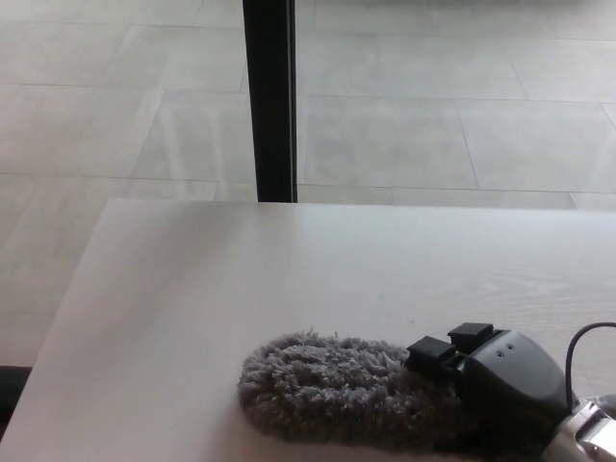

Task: The robot uses its right hand to pick up the duster kept in the middle of the desk and use it to wipe the desk by swiping its surface twice

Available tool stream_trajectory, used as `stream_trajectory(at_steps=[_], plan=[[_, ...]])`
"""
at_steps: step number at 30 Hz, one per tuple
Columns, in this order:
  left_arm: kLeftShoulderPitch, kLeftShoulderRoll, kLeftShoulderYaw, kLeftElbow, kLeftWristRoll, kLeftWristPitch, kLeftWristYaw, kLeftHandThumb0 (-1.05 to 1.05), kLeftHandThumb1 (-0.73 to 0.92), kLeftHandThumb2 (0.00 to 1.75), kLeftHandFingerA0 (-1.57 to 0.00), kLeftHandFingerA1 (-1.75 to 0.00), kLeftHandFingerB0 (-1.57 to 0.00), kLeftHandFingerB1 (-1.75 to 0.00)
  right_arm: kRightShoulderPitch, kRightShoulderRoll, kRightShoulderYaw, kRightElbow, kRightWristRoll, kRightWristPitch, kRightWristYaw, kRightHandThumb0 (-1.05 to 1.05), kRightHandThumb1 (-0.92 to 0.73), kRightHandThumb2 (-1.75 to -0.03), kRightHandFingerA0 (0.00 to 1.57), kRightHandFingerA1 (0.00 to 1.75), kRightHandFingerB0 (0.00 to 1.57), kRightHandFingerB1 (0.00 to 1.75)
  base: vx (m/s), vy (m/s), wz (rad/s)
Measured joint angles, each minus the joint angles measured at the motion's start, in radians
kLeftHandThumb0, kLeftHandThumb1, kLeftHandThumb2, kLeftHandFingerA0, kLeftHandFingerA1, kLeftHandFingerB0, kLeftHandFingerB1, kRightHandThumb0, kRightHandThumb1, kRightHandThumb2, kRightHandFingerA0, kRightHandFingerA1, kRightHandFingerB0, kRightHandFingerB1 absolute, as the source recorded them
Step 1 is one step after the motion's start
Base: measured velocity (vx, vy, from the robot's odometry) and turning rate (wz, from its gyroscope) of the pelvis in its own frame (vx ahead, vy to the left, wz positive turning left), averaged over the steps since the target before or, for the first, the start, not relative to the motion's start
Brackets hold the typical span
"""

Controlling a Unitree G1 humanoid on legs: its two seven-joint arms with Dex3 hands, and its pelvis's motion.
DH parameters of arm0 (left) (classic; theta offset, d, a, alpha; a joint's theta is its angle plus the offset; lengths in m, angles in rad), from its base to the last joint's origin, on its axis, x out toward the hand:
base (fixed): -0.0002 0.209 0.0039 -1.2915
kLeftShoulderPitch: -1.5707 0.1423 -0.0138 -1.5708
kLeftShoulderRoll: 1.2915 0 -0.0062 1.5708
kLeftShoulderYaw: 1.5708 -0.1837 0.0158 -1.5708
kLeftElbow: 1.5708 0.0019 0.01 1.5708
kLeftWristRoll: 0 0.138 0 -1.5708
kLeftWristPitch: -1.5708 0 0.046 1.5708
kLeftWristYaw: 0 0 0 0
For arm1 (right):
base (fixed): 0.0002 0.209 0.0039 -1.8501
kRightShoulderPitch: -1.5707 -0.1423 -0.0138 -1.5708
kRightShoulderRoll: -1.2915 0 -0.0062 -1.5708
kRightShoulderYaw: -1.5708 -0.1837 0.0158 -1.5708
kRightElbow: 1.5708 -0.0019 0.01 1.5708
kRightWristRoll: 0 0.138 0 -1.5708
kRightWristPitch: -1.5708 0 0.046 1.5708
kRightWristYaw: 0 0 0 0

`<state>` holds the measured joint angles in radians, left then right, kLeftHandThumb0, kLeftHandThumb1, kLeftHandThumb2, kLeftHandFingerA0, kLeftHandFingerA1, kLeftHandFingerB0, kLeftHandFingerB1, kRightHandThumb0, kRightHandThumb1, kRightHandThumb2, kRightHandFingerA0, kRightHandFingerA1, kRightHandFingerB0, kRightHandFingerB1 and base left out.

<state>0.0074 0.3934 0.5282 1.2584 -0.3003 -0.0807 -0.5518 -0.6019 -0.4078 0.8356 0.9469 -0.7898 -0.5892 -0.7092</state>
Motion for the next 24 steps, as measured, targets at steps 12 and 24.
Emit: stream_trajectory(at_steps=[12, 24], plan=[[-0.001, 0.0, 0.014, -0.011, -0.008, 0.0, -0.015, -0.96, 0.75, 1.17, -0.5, -1.05, -0.34, -0.94, -0.046, -0.012, 0.016, 0.056, -0.007, -0.002, 0.028, -0.29, -0.79, -0.75, 0.77, 1.67, 0.7, 1.21, 0.0, 0.0, 0.0], [-0.001, -0.004, 0.013, -0.014, -0.008, 0.001, -0.018, -0.96, 0.92, 0.67, -0.26, -1.27, -0.2, -1.18, -0.063, -0.003, -0.06, 0.111, 0.008, 0.103, 0.07, -0.31, -0.76, -0.64, 0.76, 1.37, 0.65, 0.8, 0.0, 0.0, 0.0]])
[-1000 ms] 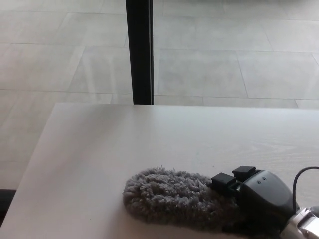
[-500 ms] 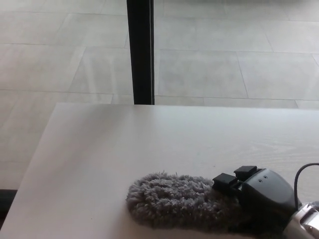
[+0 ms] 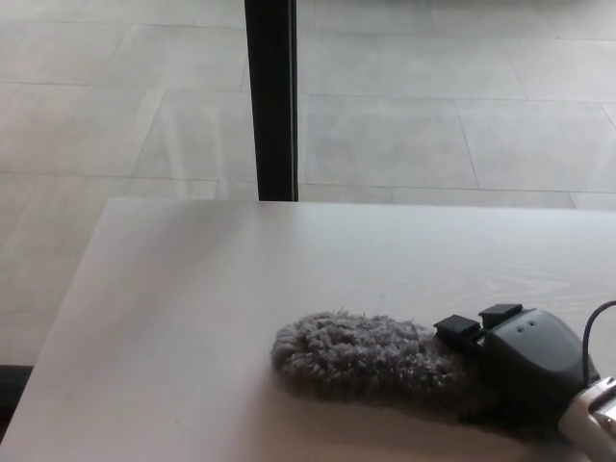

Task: The robot uses its right hand to pick up the duster kept in the middle of the desk and use it to wipe the desk by swiping its surface twice

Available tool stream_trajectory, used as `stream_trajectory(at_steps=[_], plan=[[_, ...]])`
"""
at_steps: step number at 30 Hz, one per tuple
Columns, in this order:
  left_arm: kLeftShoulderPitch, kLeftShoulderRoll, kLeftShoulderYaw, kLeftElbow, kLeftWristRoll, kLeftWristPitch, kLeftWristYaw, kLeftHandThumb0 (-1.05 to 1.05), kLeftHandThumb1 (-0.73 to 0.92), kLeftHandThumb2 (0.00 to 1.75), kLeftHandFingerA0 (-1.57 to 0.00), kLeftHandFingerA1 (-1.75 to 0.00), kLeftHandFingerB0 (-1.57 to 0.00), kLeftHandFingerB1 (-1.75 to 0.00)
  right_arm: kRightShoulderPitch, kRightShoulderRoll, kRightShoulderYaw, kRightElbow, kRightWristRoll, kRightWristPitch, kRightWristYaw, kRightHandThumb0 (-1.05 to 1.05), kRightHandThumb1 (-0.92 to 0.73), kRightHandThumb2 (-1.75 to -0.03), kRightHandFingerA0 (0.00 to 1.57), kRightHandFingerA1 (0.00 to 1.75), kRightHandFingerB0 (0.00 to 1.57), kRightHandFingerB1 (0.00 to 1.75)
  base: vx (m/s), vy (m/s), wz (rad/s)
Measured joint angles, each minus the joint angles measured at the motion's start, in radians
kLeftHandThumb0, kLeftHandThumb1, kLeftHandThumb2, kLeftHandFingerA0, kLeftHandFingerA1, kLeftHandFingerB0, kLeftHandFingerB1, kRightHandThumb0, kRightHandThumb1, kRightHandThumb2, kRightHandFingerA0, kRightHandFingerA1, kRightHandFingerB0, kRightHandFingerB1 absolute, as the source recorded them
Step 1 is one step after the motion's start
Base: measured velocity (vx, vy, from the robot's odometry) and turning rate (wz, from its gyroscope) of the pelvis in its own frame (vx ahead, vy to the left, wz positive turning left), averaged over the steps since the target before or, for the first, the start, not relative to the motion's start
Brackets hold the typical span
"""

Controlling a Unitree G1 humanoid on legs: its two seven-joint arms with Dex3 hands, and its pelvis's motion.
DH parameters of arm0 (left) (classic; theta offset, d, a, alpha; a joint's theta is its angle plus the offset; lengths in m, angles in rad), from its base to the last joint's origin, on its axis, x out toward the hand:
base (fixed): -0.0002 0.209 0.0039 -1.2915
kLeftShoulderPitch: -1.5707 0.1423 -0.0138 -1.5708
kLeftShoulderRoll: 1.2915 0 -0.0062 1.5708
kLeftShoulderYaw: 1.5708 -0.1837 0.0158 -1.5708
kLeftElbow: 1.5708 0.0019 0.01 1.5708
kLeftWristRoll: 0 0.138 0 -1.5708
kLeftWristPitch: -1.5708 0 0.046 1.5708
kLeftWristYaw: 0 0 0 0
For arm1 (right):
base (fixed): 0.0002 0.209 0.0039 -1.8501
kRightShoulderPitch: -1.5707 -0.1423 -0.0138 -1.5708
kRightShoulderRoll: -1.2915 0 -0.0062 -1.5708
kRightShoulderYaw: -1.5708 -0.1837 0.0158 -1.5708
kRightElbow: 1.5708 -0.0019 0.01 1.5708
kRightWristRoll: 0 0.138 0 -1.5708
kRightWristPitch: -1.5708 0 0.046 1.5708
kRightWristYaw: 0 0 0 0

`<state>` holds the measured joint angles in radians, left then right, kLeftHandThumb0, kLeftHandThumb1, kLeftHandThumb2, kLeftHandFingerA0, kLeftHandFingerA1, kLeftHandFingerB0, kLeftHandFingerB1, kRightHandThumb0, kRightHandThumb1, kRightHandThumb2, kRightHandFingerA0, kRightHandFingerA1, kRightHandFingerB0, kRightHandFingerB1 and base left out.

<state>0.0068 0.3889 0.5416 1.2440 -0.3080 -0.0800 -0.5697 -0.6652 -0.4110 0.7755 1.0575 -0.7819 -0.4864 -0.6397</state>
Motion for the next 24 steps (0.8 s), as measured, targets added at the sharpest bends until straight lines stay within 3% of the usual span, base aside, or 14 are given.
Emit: stream_trajectory(at_steps=[1, 2, 4, 7, 8, 10, 14, 16, 18, 19, 20, 22, 23, 24], plan=[[0.0, 0.0, 0.0, 0.0, 0.0, 0.0, 0.0, -0.96, 0.75, 1.18, -0.51, -1.06, -0.3, -0.92, 0.0, 0.0, -0.01, 0.005, 0.003, 0.009, 0.003, -0.32, -0.77, -0.65, 0.78, 1.36, 0.64, 0.78, 0.0, 0.0, 0.0], [0.0, 0.0, 0.0, 0.0, 0.0, 0.0, 0.0, -0.96, 0.76, 1.18, -0.5, -1.05, -0.3, -0.92, 0.0, 0.0, -0.027, 0.013, 0.008, 0.021, 0.007, -0.31, -0.76, -0.64, 0.77, 1.25, 0.62, 0.7, 0.0, 0.0, 0.0], [0.0, 0.0, 0.0, 0.0, 0.0, 0.0, 0.0, -0.98, 0.92, 0.65, -0.25, -1.27, -0.19, -1.19, 0.001, 0.0, -0.055, 0.026, 0.015, 0.041, 0.014, -0.33, -0.76, -0.61, 0.74, 1.04, 0.62, 0.7, 0.0, 0.0, 0.0], [0.0, -0.001, 0.0, 0.0, 0.0, 0.0, -0.001, -0.99, 0.92, 0.67, -0.27, -1.28, -0.19, -1.19, 0.005, -0.001, -0.102, 0.048, 0.029, 0.074, 0.023, -0.34, -0.77, -0.63, 0.75, 1.04, 0.62, 0.69, 0.0, 0.0, 0.0], [0.0, -0.001, 0.0, 0.0, 0.0, 0.0, -0.001, -0.97, 0.74, 1.16, -0.51, -1.06, -0.33, -0.94, 0.008, -0.002, -0.122, 0.056, 0.035, 0.089, 0.026, -0.34, -0.76, -0.64, 0.74, 1.31, 0.65, 0.79, 0.0, 0.0, 0.0], [0.0, -0.002, 0.0, 0.0, 0.0, 0.0, -0.001, -0.98, 0.75, 1.18, -0.54, -1.08, -0.33, -0.93, 0.012, -0.002, -0.155, 0.071, 0.045, 0.113, 0.031, -0.34, -0.77, -0.67, 0.78, 1.44, 0.69, 1.0, 0.0, 0.0, 0.0], [0.0, -0.007, 0.0, 0.0, 0.0, 0.0, -0.002, -0.98, 0.75, 1.18, -0.54, -1.08, -0.32, -0.93, 0.022, -0.002, -0.223, 0.095, 0.066, 0.16, 0.041, -0.35, -0.77, -0.63, 0.76, 1.23, 0.69, 0.78, 0.0, 0.0, 0.0], [0.0, -0.009, 0.0, 0.0, 0.0, 0.0, -0.002, -0.98, 0.75, 1.18, -0.54, -1.08, -0.32, -0.93, 0.026, -0.003, -0.265, 0.105, 0.08, 0.183, 0.045, -0.37, -0.74, -0.62, 0.58, 0.79, 0.58, 0.55, 0.0, 0.0, 0.0], [0.0, -0.011, 0.001, 0.0, 0.0, 0.0, -0.002, -0.96, 0.74, 1.17, -0.51, -1.06, -0.29, -0.92, 0.027, -0.003, -0.31, 0.118, 0.094, 0.21, 0.054, -0.32, -0.67, -0.59, 0.66, 1.21, 0.54, 0.51, 0.0, 0.0, 0.0], [0.0, -0.011, 0.001, 0.0, 0.0, 0.0, -0.003, -0.99, 0.77, 1.18, -0.5, -1.06, -0.31, -0.93, 0.028, -0.003, -0.324, 0.121, 0.099, 0.218, 0.056, -0.32, -0.68, -0.6, 0.69, 0.94, 0.68, 0.53, 0.0, 0.0, 0.0], [0.0, -0.011, 0.001, 0.0, 0.0, 0.0, -0.003, -0.96, 0.92, 0.65, -0.24, -1.26, -0.17, -1.17, 0.031, -0.004, -0.356, 0.127, 0.109, 0.231, 0.061, -0.31, -0.66, -0.59, 0.76, 1.09, 0.72, 0.59, 0.0, 0.0, 0.0], [0.0, -0.011, 0.003, 0.0, -0.001, 0.0, -0.006, -0.96, 0.92, 0.65, -0.24, -1.26, -0.17, -1.17, 0.035, -0.007, -0.403, 0.137, 0.126, 0.253, 0.069, -0.31, -0.66, -0.59, 0.76, 1.09, 0.72, 0.59, 0.0, 0.0, 0.0], [0.0, -0.011, 0.004, 0.0, -0.001, 0.0, -0.008, -0.98, 0.75, 1.17, -0.52, -1.06, -0.29, -0.91, 0.037, -0.011, -0.431, 0.143, 0.135, 0.266, 0.074, -0.35, -0.74, -0.61, 0.62, 0.7, 0.57, 0.46, 0.0, 0.0, 0.0], [0.0, -0.011, 0.005, 0.0, -0.001, 0.0, -0.01, -0.98, 0.75, 1.17, -0.52, -1.06, -0.29, -0.91, 0.039, -0.015, -0.453, 0.15, 0.144, 0.278, 0.078, -0.35, -0.74, -0.61, 0.62, 0.7, 0.57, 0.46, 0.0, 0.0, 0.0]])
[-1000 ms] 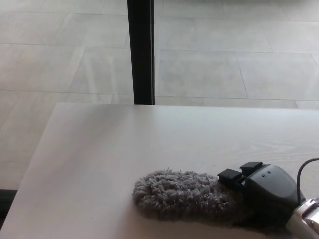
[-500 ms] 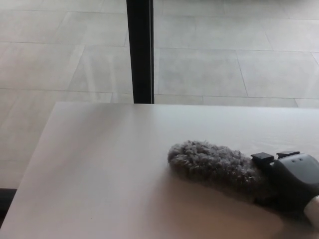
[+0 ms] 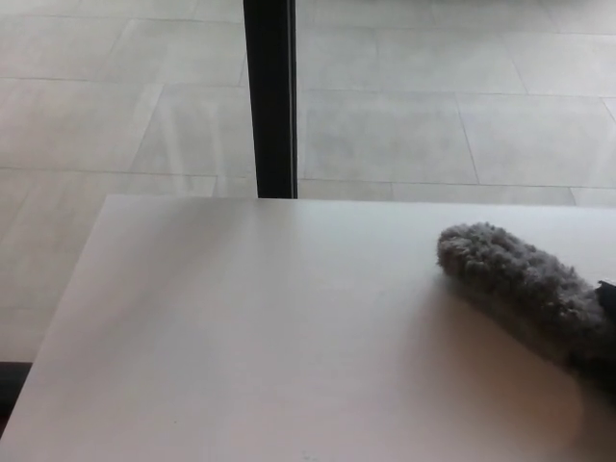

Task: The robot uses its right hand to pick up the duster kept in the middle of the desk and use it to wipe the desk by swiping its surface twice

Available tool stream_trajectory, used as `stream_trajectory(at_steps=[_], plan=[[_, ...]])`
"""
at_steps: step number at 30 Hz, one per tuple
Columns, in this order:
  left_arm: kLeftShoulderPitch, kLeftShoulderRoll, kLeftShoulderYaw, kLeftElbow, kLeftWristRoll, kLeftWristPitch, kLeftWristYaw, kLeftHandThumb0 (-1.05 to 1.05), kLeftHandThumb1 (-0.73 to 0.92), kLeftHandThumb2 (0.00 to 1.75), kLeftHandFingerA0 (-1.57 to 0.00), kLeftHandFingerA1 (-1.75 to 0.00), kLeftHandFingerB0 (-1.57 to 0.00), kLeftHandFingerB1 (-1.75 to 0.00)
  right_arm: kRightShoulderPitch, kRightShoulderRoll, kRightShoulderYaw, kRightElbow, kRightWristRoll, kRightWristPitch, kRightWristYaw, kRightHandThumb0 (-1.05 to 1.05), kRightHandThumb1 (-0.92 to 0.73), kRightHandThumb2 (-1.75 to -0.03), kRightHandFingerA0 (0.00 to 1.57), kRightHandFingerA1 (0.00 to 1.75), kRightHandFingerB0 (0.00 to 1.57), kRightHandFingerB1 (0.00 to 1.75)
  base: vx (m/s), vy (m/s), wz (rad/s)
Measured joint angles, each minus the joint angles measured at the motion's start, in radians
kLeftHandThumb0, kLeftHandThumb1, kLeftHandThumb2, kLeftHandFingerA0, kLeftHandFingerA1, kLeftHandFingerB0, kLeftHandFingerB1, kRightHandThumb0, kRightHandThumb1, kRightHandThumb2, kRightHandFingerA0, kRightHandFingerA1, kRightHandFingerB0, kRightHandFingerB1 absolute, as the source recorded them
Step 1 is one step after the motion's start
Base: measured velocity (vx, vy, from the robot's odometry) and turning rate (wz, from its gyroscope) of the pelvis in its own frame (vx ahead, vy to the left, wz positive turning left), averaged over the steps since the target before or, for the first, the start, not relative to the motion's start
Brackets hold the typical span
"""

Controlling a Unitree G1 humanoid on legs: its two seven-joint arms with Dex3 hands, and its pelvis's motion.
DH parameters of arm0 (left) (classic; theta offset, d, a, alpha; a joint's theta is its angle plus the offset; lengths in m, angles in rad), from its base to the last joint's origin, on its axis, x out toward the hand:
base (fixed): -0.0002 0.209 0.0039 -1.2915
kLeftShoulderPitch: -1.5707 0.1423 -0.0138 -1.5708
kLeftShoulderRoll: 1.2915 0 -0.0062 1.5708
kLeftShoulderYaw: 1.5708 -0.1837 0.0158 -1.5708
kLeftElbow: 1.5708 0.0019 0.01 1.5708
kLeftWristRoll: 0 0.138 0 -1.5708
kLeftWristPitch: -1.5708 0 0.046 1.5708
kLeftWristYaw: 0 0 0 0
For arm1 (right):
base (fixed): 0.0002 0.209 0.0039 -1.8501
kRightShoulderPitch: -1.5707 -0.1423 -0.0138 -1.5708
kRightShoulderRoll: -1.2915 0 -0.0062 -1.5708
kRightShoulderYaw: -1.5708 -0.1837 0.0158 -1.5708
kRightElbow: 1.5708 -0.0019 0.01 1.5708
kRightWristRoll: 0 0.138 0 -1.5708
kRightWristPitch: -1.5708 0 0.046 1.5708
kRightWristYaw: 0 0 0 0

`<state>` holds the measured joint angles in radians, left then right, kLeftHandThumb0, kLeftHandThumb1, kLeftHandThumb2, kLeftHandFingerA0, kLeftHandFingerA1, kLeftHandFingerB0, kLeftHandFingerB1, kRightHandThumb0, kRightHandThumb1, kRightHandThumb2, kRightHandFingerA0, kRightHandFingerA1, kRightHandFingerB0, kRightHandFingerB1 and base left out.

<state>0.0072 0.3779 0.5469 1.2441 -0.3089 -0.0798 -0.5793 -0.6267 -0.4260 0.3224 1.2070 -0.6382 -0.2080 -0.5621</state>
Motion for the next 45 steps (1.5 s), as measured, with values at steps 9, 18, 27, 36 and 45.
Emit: stream_trajectory(at_steps=[9, 18, 27, 36, 45], plan=[[0.0, 0.0, 0.01, -0.001, -0.002, 0.0, -0.011, -0.93, 0.92, 0.65, -0.26, -1.25, -0.2, -1.17, 0.008, -0.019, -0.171, 0.032, 0.069, 0.115, 0.042, -0.34, -0.67, -0.59, 0.66, 0.81, 0.65, 0.51, 0.0, 0.0, 0.0], [-0.007, 0.0, 0.015, -0.005, -0.011, 0.0, -0.026, -0.9, 0.71, 1.17, -0.49, -1.03, -0.32, -0.91, 0.005, 0.009, -0.021, -0.042, 0.028, 0.234, 0.066, -0.32, -0.73, -0.63, 0.73, 1.66, 0.63, 1.1, 0.0, 0.0, 0.0], [-0.019, 0.0, 0.015, -0.015, -0.012, 0.0, -0.034, -0.92, 0.92, 0.74, -0.24, -1.41, -0.08, -1.37, -0.01, 0.036, 0.245, -0.172, -0.083, 0.333, 0.095, -0.3, -0.72, -0.59, 0.74, 1.71, 0.7, 0.93, 0.0, 0.0, 0.0], [-0.037, 0.0, 0.013, -0.019, -0.011, 0.0, -0.038, -0.94, 0.92, 0.69, -0.26, -1.41, -0.12, -1.32, -0.055, 0.054, 0.439, -0.21, -0.175, 0.416, 0.131, -0.32, -0.7, -0.59, 0.75, 1.71, 0.73, 0.79, 0.0, 0.0, 0.0], [-0.057, 0.003, 0.011, -0.024, -0.012, 0.0, -0.042, -0.87, 0.74, 1.21, -0.45, -1.01, -0.3, -0.91, 0.005, 0.082, 0.521, -0.402, -0.207, 0.428, 0.137, -0.29, -0.83, -0.69, 0.77, 1.72, 0.66, 1.14, 0.0, 0.0, 0.0]])
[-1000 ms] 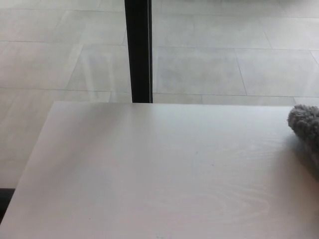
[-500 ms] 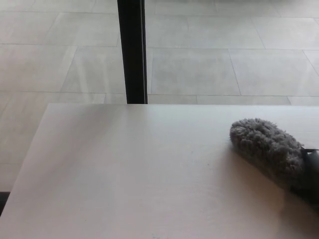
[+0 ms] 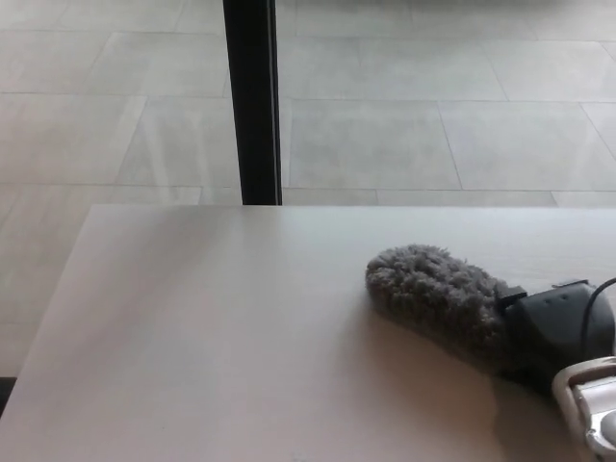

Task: The robot uses its right hand to pick up the duster kept in the middle of the desk and use it to wipe the desk by swiping its surface twice

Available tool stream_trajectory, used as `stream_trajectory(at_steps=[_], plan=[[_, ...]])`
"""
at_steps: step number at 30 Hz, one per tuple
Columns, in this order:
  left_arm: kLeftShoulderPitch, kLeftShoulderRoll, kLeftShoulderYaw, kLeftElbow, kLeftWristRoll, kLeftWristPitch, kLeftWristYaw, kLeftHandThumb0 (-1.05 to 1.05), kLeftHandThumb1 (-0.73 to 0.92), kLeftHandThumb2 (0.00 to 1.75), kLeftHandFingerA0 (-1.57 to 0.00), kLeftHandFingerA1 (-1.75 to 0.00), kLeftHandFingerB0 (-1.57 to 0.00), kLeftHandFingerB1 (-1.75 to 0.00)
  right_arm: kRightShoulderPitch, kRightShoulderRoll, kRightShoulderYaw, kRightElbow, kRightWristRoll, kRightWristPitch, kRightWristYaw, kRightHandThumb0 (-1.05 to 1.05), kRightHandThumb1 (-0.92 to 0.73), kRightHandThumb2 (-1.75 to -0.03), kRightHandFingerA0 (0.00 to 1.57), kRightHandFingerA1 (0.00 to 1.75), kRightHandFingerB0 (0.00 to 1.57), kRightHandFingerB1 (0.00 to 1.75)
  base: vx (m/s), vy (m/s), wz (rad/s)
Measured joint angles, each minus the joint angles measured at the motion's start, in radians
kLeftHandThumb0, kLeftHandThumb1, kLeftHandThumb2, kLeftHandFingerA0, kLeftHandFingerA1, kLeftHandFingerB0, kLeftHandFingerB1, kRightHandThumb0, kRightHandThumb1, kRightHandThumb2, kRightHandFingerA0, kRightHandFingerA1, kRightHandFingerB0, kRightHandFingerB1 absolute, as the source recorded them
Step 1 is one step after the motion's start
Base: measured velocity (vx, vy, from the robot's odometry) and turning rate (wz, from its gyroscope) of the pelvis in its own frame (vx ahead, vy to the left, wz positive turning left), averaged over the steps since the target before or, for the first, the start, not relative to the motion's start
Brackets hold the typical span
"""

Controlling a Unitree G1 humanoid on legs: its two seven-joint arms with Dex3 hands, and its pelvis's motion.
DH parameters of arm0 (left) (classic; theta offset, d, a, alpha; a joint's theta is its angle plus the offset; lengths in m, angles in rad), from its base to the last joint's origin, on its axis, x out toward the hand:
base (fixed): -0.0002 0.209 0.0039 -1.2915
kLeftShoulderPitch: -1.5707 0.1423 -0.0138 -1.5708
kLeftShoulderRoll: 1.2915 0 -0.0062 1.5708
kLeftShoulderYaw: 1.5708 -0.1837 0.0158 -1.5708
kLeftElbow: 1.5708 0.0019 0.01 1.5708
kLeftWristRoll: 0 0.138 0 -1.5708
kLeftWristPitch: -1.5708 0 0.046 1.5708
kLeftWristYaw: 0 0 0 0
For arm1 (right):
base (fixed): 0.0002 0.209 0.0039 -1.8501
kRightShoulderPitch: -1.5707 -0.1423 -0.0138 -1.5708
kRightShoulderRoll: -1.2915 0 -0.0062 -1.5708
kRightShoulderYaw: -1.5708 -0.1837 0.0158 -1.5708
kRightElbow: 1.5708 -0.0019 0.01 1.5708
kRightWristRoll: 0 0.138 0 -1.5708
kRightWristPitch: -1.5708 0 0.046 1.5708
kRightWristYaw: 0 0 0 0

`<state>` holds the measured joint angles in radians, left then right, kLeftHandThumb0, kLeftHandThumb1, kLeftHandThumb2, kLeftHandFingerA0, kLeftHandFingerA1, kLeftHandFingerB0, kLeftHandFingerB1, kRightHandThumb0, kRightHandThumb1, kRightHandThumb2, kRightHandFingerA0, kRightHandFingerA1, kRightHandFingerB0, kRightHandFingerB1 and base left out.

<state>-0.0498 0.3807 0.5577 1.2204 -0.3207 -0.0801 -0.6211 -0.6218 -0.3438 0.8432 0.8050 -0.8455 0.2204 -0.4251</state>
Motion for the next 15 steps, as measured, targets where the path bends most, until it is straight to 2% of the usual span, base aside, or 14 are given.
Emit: stream_trajectory(at_steps=[1, 2, 3, 4, 6, 7, 8, 10, 11, 12, 13, 15], plan=[[-0.003, 0.0, 0.0, -0.001, 0.0, 0.0, 0.0, -0.9, 0.92, 0.76, -0.22, -1.43, -0.11, -1.35, 0.006, 0.003, 0.007, -0.029, -0.002, 0.0, 0.001, -0.27, -0.81, -0.71, 0.8, 1.71, 0.7, 1.11, 0.0, 0.0, 0.0], [-0.005, 0.0, 0.0, -0.001, 0.0, 0.0, -0.001, -0.9, 0.92, 0.76, -0.22, -1.43, -0.11, -1.35, 0.015, 0.009, 0.015, -0.064, -0.006, 0.0, 0.003, -0.27, -0.81, -0.71, 0.8, 1.71, 0.7, 1.11, 0.0, 0.0, 0.0], [-0.007, 0.0, 0.0, -0.002, 0.0, 0.0, -0.001, -0.9, 0.92, 0.76, -0.22, -1.44, -0.11, -1.35, 0.024, 0.014, 0.022, -0.096, -0.009, 0.0, 0.005, -0.26, -0.77, -0.66, 0.82, 1.69, 0.7, 1.0, 0.0, 0.0, 0.0], [-0.009, 0.0, 0.0, -0.003, 0.0, 0.0, -0.001, -0.87, 0.75, 1.22, -0.46, -1.01, -0.28, -0.89, 0.033, 0.021, 0.028, -0.137, -0.01, 0.0, 0.007, -0.28, -0.64, -0.61, 0.84, 1.64, 0.72, 0.74, 0.0, 0.0, 0.0], [-0.012, 0.0, 0.0, -0.004, 0.0, 0.0, -0.001, -0.88, 0.75, 1.22, -0.46, -1.02, -0.28, -0.9, 0.048, 0.03, 0.038, -0.193, -0.011, 0.0, 0.014, -0.26, -0.65, -0.6, 0.82, 1.64, 0.76, 0.77, 0.0, 0.0, 0.0], [-0.014, 0.0, 0.0, -0.004, 0.0, 0.0, -0.001, -0.91, 0.92, 0.78, -0.23, -1.44, -0.11, -1.35, 0.063, 0.034, 0.046, -0.238, -0.011, 0.0, 0.022, -0.23, -0.67, -0.61, 0.81, 1.64, 0.75, 0.87, 0.0, 0.0, 0.0], [-0.016, 0.0, 0.0, -0.004, 0.0, 0.0, -0.001, -0.98, 0.92, 0.68, -0.25, -1.27, -0.2, -1.2, 0.074, 0.037, 0.052, -0.273, -0.011, 0.0, 0.029, -0.22, -0.68, -0.63, 0.85, 1.64, 0.71, 0.82, 0.0, 0.0, 0.0], [-0.017, 0.0, 0.0, -0.004, 0.0, 0.0, -0.001, -0.98, 0.92, 0.68, -0.25, -1.27, -0.2, -1.2, 0.104, 0.04, 0.067, -0.356, -0.011, -0.001, 0.045, -0.22, -0.68, -0.63, 0.85, 1.64, 0.71, 0.82, 0.0, 0.0, 0.0], [-0.017, 0.0, 0.0, -0.005, 0.0, 0.0, -0.001, -0.91, 0.92, 0.76, -0.2, -1.43, -0.08, -1.34, 0.116, 0.042, 0.075, -0.391, -0.011, -0.002, 0.054, -0.16, -0.68, -0.64, 0.88, 1.69, 0.74, 1.0, 0.0, 0.0, 0.0], [-0.018, 0.0, 0.0, -0.005, 0.0, 0.0, -0.001, -0.92, 0.92, 0.77, -0.19, -1.42, -0.08, -1.33, 0.13, 0.044, 0.083, -0.428, -0.011, -0.003, 0.064, -0.14, -0.67, -0.66, 0.94, 1.68, 0.74, 0.97, 0.0, 0.0, 0.0], [-0.019, 0.0, 0.0, -0.005, 0.0, 0.0, -0.001, -0.97, 0.92, 0.67, -0.23, -1.24, -0.18, -1.17, 0.142, 0.045, 0.089, -0.455, -0.011, -0.005, 0.071, -0.18, -0.7, -0.61, 0.87, 1.69, 0.72, 0.82, 0.0, 0.0, 0.0], [-0.021, 0.0, 0.001, -0.005, -0.001, 0.0, -0.001, -0.98, 0.92, 0.68, -0.23, -1.24, -0.18, -1.17, 0.178, 0.045, 0.104, -0.531, -0.011, -0.016, 0.096, -0.18, -0.69, -0.6, 0.85, 1.69, 0.76, 0.86, 0.0, 0.0, 0.0]])
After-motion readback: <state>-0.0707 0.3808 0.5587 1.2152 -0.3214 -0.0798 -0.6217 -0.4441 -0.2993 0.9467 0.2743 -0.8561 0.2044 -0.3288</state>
